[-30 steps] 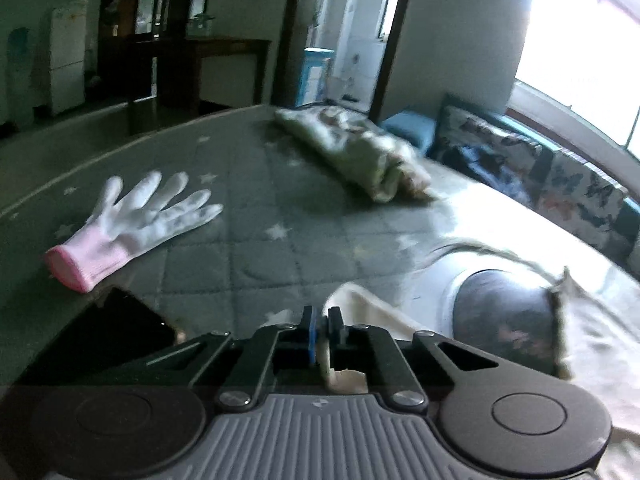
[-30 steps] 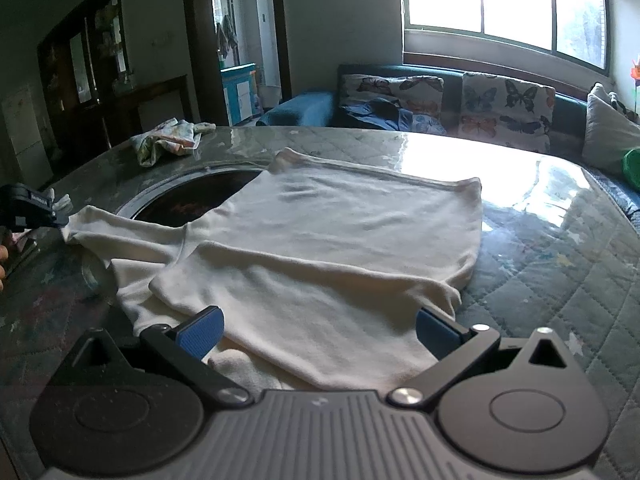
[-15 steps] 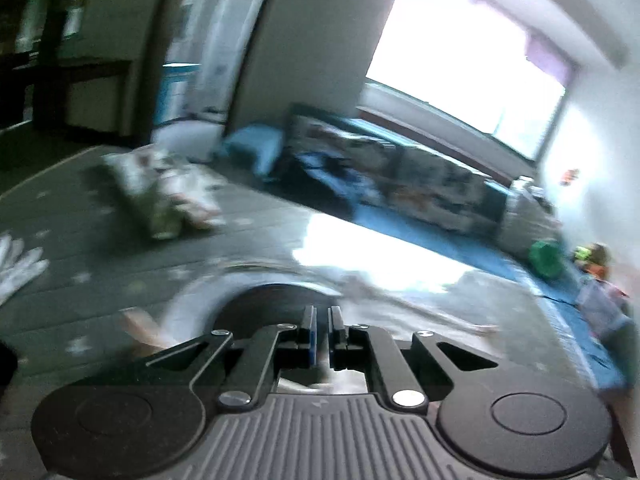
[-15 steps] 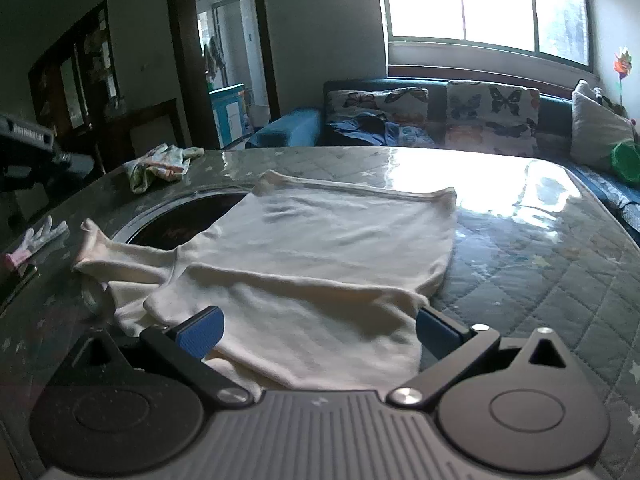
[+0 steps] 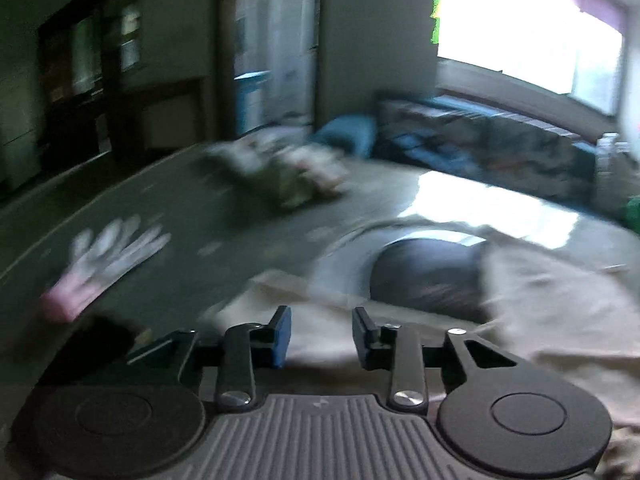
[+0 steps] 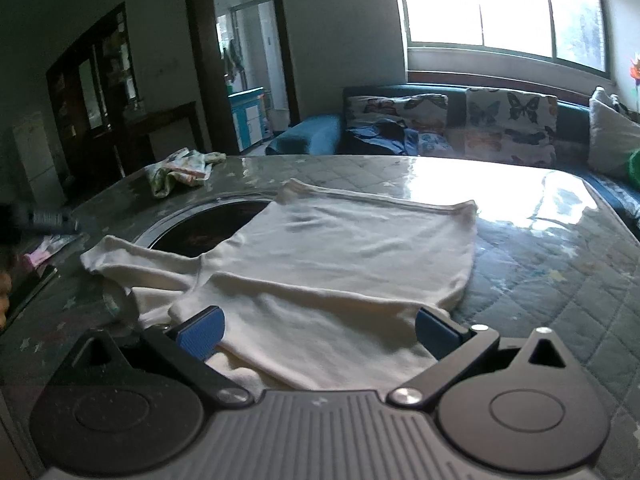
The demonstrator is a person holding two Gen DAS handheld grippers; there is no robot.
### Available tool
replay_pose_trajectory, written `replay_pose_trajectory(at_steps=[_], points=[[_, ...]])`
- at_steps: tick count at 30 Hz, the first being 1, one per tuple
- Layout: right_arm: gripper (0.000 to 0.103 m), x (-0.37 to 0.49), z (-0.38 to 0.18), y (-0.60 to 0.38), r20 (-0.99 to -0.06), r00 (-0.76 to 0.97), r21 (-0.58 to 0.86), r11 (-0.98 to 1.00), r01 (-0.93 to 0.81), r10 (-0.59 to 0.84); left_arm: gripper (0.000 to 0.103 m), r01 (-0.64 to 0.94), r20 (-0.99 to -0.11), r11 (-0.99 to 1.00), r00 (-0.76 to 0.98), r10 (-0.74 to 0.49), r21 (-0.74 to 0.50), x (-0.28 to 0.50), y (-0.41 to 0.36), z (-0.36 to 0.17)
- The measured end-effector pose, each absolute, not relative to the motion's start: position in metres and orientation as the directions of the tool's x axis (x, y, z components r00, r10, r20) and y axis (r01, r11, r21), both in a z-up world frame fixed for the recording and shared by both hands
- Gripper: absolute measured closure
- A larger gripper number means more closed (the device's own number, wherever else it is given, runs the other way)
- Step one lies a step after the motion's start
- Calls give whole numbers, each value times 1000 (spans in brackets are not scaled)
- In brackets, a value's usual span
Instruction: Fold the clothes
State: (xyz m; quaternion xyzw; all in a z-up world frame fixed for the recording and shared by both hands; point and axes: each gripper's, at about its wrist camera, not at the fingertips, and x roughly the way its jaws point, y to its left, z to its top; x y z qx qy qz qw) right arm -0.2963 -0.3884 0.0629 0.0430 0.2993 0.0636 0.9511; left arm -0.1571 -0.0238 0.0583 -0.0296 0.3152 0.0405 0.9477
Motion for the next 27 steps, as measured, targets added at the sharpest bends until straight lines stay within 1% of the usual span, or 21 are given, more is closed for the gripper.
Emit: replay_pose_trajectory(at_steps=[3,5,7,10,13,14,15,16,17,21,27], points=[[1,-292,63,-381,-568,809,109,988,-109,152,59,-186,-636,982,762,119,-41,-149,6,39],[3,-289,63,-377,-572,805,104,988,-116,154,57,-218,-638,975,757,138,-48,-145,16,34],[3,-285,64,-371,-579,800,98,987,-125,159,54,-237,-640,970,754,147,-56,-138,22,29],[4,-281,67,-362,-581,796,90,986,-143,169,54,-250,-647,965,749,144,-75,-124,27,24],[6,-274,73,-353,-584,789,85,981,-174,190,61,-259,-665,961,736,129,-100,-112,27,20],[6,-272,74,-350,-585,787,83,980,-183,197,75,-260,-658,960,742,130,-104,-110,26,20],[6,-270,76,-347,-586,785,76,978,-193,200,84,-255,-658,960,743,120,-113,-109,26,21],[7,-268,78,-343,-587,784,69,977,-202,203,86,-251,-659,960,744,110,-122,-108,26,22],[8,-265,79,-341,-589,781,69,975,-210,210,93,-244,-657,961,747,98,-134,-107,25,23],[12,-256,85,-339,-600,756,118,964,-240,261,96,-158,-605,966,796,3,-204,-117,14,37],[20,-239,99,-339,-595,738,200,948,-246,317,97,28,-541,963,823,-173,-266,-140,-27,50]])
